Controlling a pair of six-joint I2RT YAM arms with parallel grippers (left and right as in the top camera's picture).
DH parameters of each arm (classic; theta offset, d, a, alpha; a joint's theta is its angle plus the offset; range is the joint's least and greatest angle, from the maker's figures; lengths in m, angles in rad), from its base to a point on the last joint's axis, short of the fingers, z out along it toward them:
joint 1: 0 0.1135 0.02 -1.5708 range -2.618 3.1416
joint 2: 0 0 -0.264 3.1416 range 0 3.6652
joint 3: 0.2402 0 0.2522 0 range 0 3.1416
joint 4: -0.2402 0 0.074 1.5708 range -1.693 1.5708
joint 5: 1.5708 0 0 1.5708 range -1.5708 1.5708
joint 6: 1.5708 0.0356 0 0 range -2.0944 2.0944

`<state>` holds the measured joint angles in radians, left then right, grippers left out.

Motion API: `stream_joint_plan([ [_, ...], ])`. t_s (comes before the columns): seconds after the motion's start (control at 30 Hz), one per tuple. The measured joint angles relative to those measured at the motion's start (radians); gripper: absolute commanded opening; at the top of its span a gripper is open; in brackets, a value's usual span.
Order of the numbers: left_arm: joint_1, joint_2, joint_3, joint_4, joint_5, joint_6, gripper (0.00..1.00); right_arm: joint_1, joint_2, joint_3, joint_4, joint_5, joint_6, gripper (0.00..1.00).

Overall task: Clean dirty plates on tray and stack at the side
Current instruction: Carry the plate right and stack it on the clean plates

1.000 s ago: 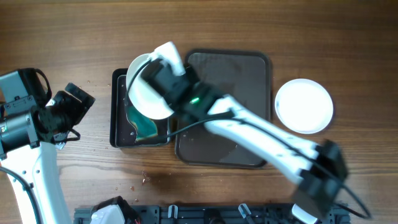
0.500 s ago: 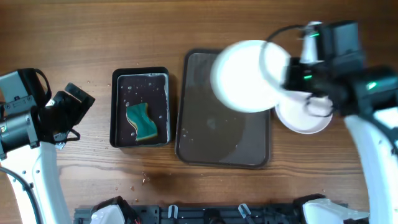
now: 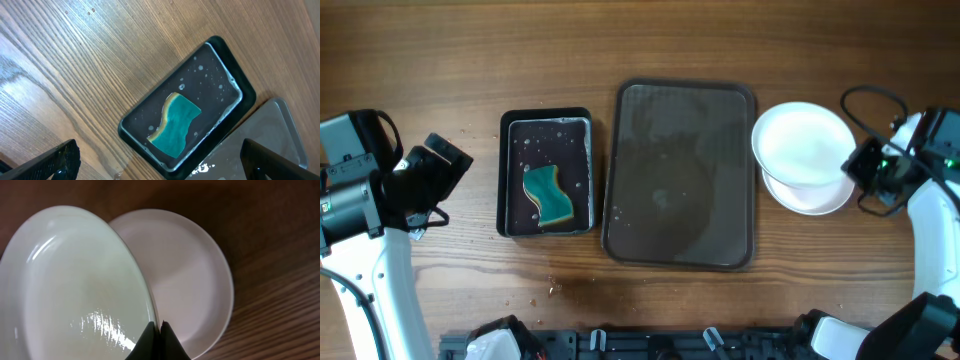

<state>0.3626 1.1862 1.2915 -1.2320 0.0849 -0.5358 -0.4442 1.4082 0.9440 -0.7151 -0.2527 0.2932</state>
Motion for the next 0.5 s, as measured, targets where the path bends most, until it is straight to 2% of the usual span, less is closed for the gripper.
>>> stream_joint_plan([
  [0.03, 0.000, 0.000, 0.000, 0.000, 0.000, 0.000, 1.00, -0.002, 0.000, -0.026, 0.018, 0.012, 0.002, 0.44],
  [0.07, 0.000, 0.000, 0.000, 0.000, 0.000, 0.000, 1.00, -0.003, 0.000, -0.045, 0.025, 0.018, 0.010, 0.53],
  [0.13, 0.000, 0.000, 0.000, 0.000, 0.000, 0.000, 1.00, -0.003, 0.000, -0.069, 0.034, 0.023, 0.013, 0.55],
  [0.3, 0.000, 0.000, 0.000, 0.000, 0.000, 0.000, 1.00, -0.003, -0.020, -0.069, 0.001, 0.014, 0.052, 0.47],
  [0.5, 0.000, 0.000, 0.000, 0.000, 0.000, 0.000, 1.00, 0.027, -0.205, 0.005, -0.114, -0.196, 0.023, 0.44],
])
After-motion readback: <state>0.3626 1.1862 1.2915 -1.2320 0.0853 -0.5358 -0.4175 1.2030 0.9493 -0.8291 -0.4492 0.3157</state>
